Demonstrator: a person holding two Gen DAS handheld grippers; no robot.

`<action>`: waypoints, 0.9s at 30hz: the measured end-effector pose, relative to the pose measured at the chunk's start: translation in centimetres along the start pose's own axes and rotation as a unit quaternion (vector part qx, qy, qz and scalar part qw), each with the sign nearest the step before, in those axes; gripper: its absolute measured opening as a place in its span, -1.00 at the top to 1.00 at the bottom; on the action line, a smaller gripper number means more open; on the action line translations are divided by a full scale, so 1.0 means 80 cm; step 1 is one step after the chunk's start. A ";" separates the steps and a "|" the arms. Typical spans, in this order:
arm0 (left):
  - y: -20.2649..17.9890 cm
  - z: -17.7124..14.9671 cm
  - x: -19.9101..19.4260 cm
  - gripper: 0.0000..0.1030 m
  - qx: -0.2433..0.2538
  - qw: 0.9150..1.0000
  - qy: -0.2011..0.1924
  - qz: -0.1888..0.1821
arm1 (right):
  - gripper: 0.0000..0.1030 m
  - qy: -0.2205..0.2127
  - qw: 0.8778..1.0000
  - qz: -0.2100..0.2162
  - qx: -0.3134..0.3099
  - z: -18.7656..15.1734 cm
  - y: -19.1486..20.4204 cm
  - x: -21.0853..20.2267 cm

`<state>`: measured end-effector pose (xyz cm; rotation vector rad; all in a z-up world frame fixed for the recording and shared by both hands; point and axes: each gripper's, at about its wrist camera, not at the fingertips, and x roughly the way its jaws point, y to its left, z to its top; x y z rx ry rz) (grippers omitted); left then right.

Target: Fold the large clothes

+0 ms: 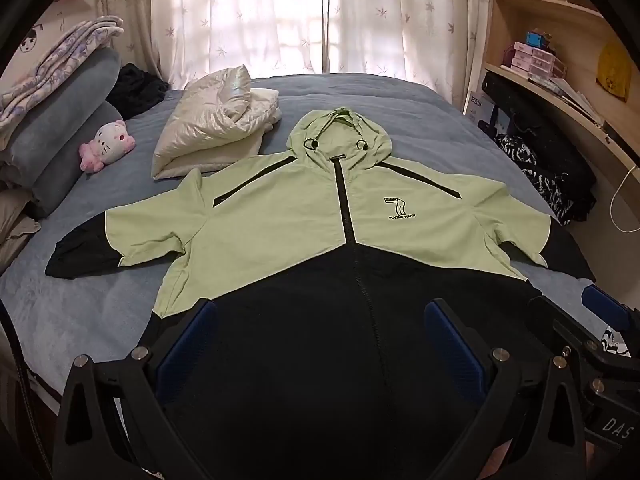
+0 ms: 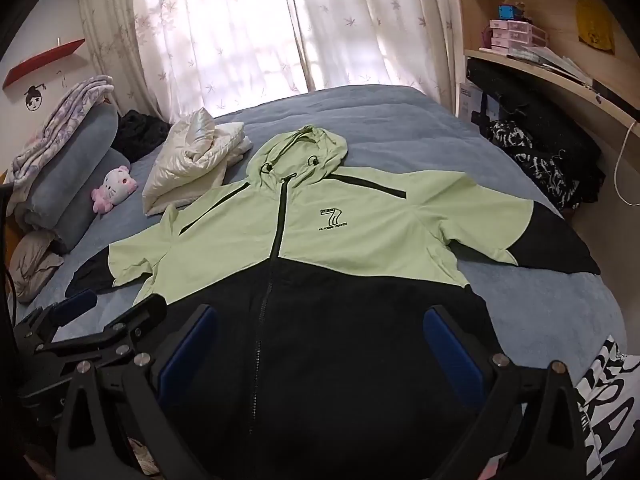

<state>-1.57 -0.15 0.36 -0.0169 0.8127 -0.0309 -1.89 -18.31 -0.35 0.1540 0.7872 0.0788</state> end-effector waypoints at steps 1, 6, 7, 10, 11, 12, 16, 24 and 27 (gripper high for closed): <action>0.001 0.000 0.000 -0.97 -0.001 1.000 0.000 -0.001 | -1.00 0.001 1.000 0.001 -0.001 0.000 0.001 0.000; 0.003 0.000 -0.001 -0.97 -0.004 1.000 0.000 -0.004 | -0.95 0.005 1.000 0.015 0.003 -0.001 0.001 0.000; 0.003 0.000 -0.001 -0.97 -0.005 1.000 0.000 -0.004 | -0.94 0.005 1.000 0.016 0.004 0.000 0.000 -0.001; 0.004 0.001 -0.002 -0.97 -0.005 1.000 0.001 -0.003 | -0.92 0.002 1.000 0.018 0.005 -0.002 0.002 -0.002; 0.005 0.001 -0.002 -0.97 -0.005 1.000 0.001 -0.003 | -0.92 0.002 1.000 0.017 0.006 -0.002 0.002 -0.003; 0.005 0.001 -0.002 -0.97 -0.005 1.000 0.001 -0.004 | -0.92 0.002 1.000 0.017 0.007 -0.001 0.002 -0.003; 0.006 0.002 -0.003 -0.97 -0.005 1.000 0.001 -0.002 | -0.91 0.007 1.000 0.022 0.012 -0.002 0.002 -0.003; 0.006 0.002 -0.008 -0.97 0.000 1.000 0.004 0.007 | -0.90 0.017 0.999 0.025 0.015 -0.003 0.002 -0.001; 0.005 0.001 -0.011 -0.97 0.002 1.000 0.003 0.017 | -0.90 0.019 0.999 0.024 0.011 -0.002 0.001 -0.002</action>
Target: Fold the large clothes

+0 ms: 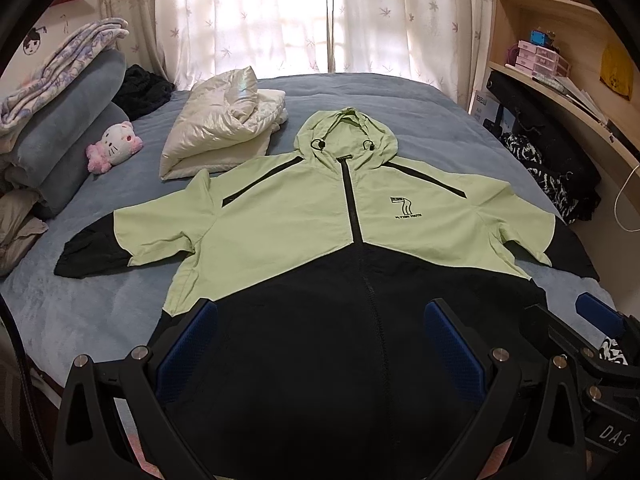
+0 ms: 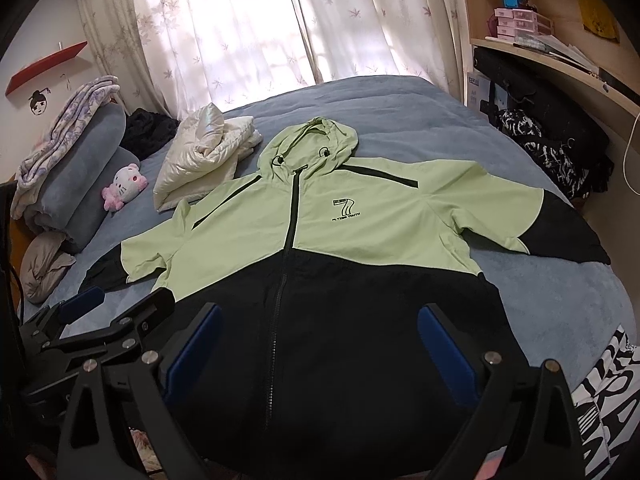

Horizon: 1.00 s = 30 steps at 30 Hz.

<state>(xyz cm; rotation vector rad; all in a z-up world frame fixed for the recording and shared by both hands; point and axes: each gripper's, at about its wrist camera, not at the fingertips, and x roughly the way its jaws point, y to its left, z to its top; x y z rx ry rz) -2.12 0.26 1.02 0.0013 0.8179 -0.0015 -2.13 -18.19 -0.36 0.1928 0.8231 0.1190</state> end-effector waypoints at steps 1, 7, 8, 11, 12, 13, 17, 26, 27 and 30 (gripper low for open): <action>-0.003 0.000 -0.001 -0.97 0.002 1.000 -0.001 0.003 | -0.90 0.001 1.000 0.001 0.000 0.000 0.000 0.000; -0.006 -0.003 0.000 -0.97 0.003 1.000 0.003 0.009 | -0.90 0.009 1.000 0.011 0.005 -0.003 -0.004 0.004; -0.005 -0.003 0.000 -0.97 0.002 1.000 0.004 0.008 | -0.90 0.010 1.000 0.012 0.006 -0.003 -0.005 0.004; -0.008 -0.004 -0.001 -0.97 0.003 1.000 0.004 0.008 | -0.90 0.009 1.000 0.015 0.008 -0.005 -0.008 0.004; -0.006 -0.004 0.000 -0.97 0.003 1.000 0.004 0.008 | -0.90 0.009 1.000 0.014 0.008 -0.005 -0.007 0.004; -0.007 -0.004 0.000 -0.97 0.003 1.000 0.005 0.008 | -0.90 0.010 1.000 0.014 0.008 -0.005 -0.008 0.004; -0.011 -0.008 -0.001 -0.97 0.005 1.000 0.008 0.007 | -0.90 0.010 1.000 0.015 0.009 -0.007 -0.009 0.004; -0.017 -0.013 -0.001 -0.97 0.011 1.000 0.014 0.005 | -0.90 0.011 1.000 0.020 0.019 -0.018 -0.016 0.002; -0.017 -0.012 -0.001 -0.97 0.011 1.000 0.015 0.005 | -0.90 0.012 1.000 0.021 0.020 -0.018 -0.017 0.002; -0.017 -0.013 0.000 -0.97 0.011 1.000 0.016 0.003 | -0.90 0.012 0.999 0.022 0.022 -0.019 -0.018 0.003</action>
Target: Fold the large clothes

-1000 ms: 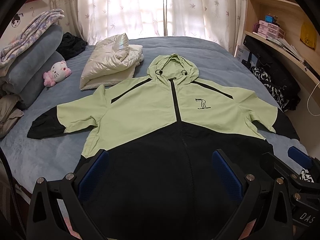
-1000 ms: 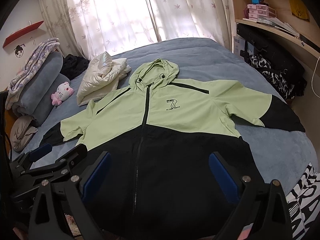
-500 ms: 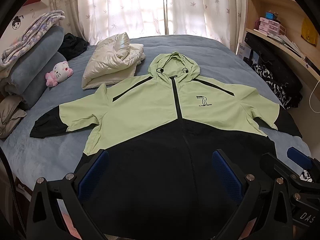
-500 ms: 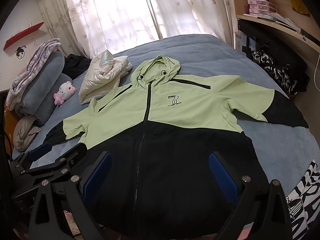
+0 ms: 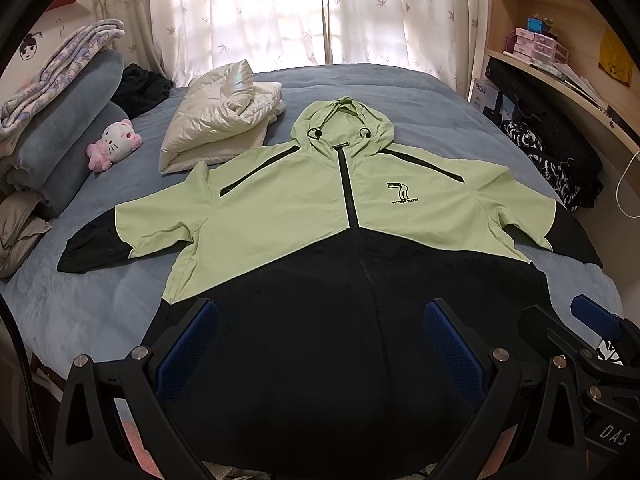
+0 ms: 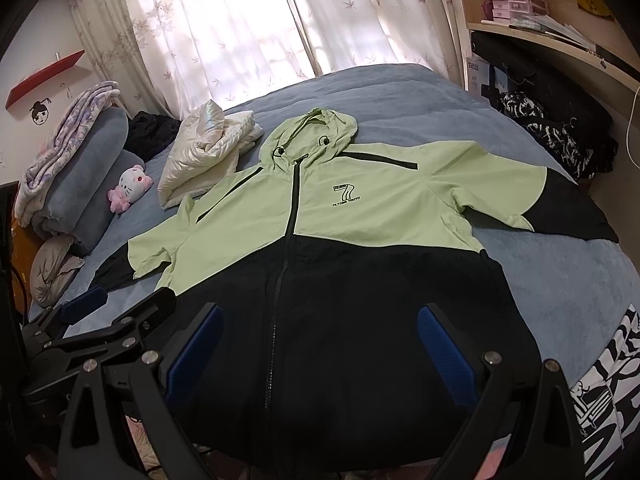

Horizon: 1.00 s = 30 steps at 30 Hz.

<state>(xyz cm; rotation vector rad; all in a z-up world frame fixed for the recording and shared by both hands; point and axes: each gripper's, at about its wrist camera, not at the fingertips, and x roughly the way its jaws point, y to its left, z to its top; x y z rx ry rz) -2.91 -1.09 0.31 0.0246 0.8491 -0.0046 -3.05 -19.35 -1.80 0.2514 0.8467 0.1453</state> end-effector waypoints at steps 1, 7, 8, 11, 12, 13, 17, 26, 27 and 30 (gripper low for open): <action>0.000 0.000 0.000 -0.97 0.000 1.000 0.000 -0.001 | -0.90 -0.001 1.000 -0.001 -0.001 0.000 0.000 0.000; 0.002 0.000 0.003 -0.98 -0.002 1.000 -0.001 -0.009 | -0.90 -0.002 1.000 0.001 0.000 0.000 -0.001 0.002; 0.002 0.000 0.004 -0.98 -0.002 1.000 0.000 -0.010 | -0.90 -0.002 1.000 0.000 -0.001 0.000 -0.001 0.002; 0.001 0.003 0.008 -0.97 -0.001 1.000 0.003 -0.013 | -0.90 -0.001 1.000 0.000 -0.001 0.000 -0.001 0.002; 0.000 0.005 0.010 -0.97 0.001 1.000 0.005 -0.014 | -0.90 0.000 1.000 0.000 -0.002 0.002 -0.002 0.003; -0.001 0.006 0.012 -0.97 0.005 1.000 0.008 -0.016 | -0.90 0.001 1.000 0.000 -0.003 0.004 -0.002 0.003; -0.003 0.015 0.021 -0.98 0.011 0.999 0.021 -0.023 | -0.90 0.001 1.000 -0.004 -0.011 0.013 -0.001 0.007; -0.020 0.048 0.028 -0.98 0.028 0.999 0.001 -0.027 | -0.90 -0.017 0.999 -0.020 -0.044 0.049 -0.007 0.009; -0.021 0.054 0.029 -0.98 0.031 0.999 -0.003 -0.025 | -0.90 -0.019 0.998 -0.022 -0.050 0.056 -0.009 0.009; -0.024 0.074 0.033 -0.98 0.033 0.999 -0.011 -0.016 | -0.90 -0.026 0.997 -0.026 -0.065 0.077 -0.019 0.005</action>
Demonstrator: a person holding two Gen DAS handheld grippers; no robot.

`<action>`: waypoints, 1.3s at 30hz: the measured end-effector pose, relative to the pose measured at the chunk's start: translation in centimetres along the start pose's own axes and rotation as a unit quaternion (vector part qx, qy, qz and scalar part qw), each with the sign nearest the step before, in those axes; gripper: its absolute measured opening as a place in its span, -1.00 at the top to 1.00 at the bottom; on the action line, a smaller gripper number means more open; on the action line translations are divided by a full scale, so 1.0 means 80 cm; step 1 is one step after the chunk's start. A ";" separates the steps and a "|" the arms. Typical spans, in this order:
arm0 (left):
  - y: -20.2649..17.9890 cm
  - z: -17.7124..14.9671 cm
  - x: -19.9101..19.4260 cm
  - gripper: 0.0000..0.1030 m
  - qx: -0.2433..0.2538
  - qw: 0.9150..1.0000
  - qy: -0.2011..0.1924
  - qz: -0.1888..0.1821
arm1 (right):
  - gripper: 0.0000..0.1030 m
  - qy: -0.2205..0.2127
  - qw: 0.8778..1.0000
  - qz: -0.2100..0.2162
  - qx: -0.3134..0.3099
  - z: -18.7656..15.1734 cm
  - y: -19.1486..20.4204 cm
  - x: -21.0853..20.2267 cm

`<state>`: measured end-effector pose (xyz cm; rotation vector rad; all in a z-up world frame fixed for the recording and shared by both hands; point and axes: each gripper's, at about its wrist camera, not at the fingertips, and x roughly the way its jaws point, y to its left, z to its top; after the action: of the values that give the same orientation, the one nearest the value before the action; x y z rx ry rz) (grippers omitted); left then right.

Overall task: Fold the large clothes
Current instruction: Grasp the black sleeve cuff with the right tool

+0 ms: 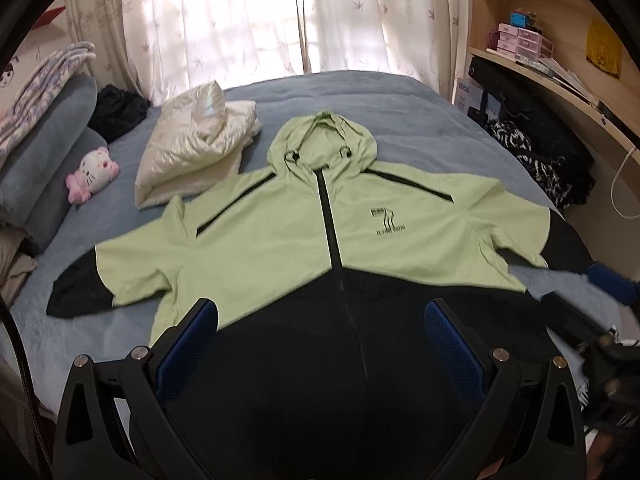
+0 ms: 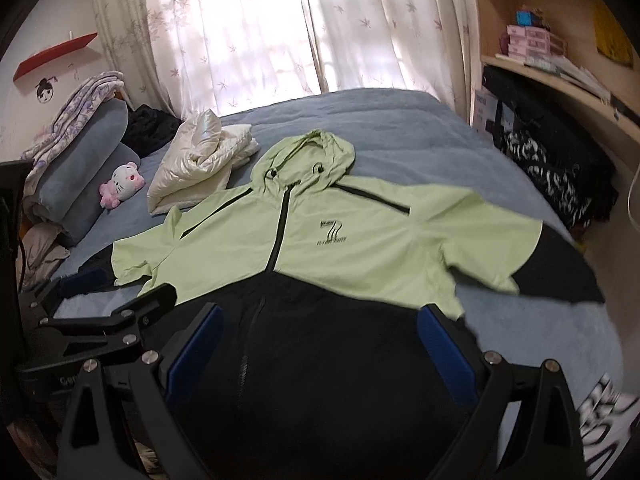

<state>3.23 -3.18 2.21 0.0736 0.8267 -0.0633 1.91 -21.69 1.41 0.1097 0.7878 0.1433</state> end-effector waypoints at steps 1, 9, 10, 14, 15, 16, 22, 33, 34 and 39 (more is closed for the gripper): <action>0.000 0.007 0.002 -0.98 0.000 1.000 -0.002 0.002 | -0.90 -0.004 1.000 -0.007 -0.002 0.009 -0.009 -0.001; -0.023 0.073 0.031 -0.98 0.016 0.999 -0.033 0.031 | -0.90 -0.047 0.995 -0.079 0.036 0.069 -0.109 -0.016; -0.028 0.080 0.036 -0.98 0.019 0.999 -0.035 0.034 | -0.90 -0.051 0.994 -0.087 0.041 0.074 -0.122 -0.018; -0.055 0.114 0.056 -0.98 0.027 0.998 -0.047 0.030 | -0.90 -0.054 0.987 -0.132 0.075 0.088 -0.191 -0.018; -0.062 0.119 0.060 -0.98 0.028 0.998 -0.051 0.028 | -0.90 -0.050 0.985 -0.139 0.091 0.089 -0.213 -0.015; -0.069 0.126 0.066 -0.98 0.029 0.998 -0.053 0.027 | -0.90 -0.044 0.983 -0.144 0.107 0.089 -0.232 -0.013; -0.118 0.156 0.107 -0.98 0.027 0.998 -0.063 0.010 | -0.90 -0.006 0.964 -0.175 0.201 0.065 -0.351 0.015; -0.182 0.133 0.233 -0.97 0.012 0.999 0.023 -0.040 | -0.64 0.097 0.888 -0.148 0.425 -0.054 -0.533 0.090; -0.185 0.129 0.245 -0.97 0.007 0.998 0.034 -0.046 | -0.63 0.100 0.880 -0.141 0.442 -0.064 -0.543 0.094; -0.199 0.109 0.285 -0.93 -0.004 0.997 0.057 -0.048 | -0.63 0.091 0.854 -0.110 0.501 -0.101 -0.567 0.111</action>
<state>23.64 -20.47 -9.37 0.0304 0.9440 -0.1474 6.28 -64.46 -17.31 1.0078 0.9940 -0.5031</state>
